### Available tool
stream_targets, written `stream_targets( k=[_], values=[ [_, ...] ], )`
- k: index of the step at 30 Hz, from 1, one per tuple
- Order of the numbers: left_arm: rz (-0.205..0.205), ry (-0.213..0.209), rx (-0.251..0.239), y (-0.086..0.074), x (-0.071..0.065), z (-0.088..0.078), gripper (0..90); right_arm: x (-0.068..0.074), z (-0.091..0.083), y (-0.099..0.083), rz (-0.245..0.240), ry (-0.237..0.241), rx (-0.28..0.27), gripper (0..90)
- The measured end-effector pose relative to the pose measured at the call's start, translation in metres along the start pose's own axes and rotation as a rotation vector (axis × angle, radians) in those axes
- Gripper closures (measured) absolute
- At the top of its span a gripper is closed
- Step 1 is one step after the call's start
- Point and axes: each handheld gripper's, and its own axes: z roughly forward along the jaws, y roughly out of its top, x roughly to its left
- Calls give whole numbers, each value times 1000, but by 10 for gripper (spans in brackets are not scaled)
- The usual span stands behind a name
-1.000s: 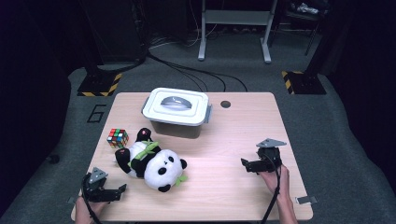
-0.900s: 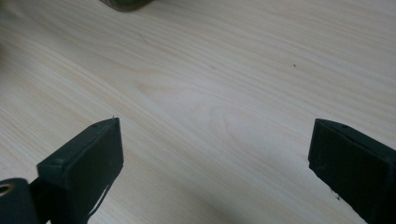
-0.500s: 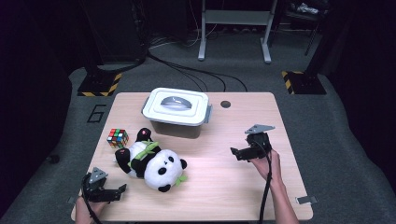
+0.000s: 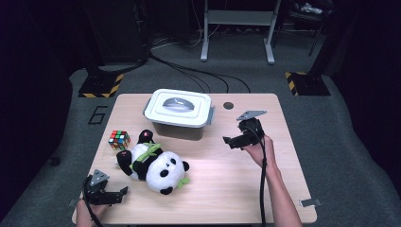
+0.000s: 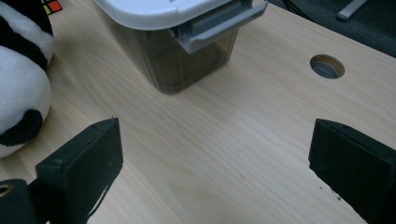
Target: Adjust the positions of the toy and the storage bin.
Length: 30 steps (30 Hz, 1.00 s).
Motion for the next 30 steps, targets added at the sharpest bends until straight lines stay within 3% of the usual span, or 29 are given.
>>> stream_targets(
  k=[16, 26, 27, 30],
  values=[
    [2, -1, 2, 0, 0, 0, 0, 2, 19, 45, -49, 39, -21, 17],
    [3, -1, 2, 0, 0, 0, 0, 3, 44, 65, -79, 59, -6, 28],
    [3, -1, 3, 0, 0, 0, 0, 2, 47, 67, -100, 58, -10, 33],
    [3, -1, 2, 0, 0, 0, 0, 4, 54, 73, -88, 67, -10, 31]
  ],
)
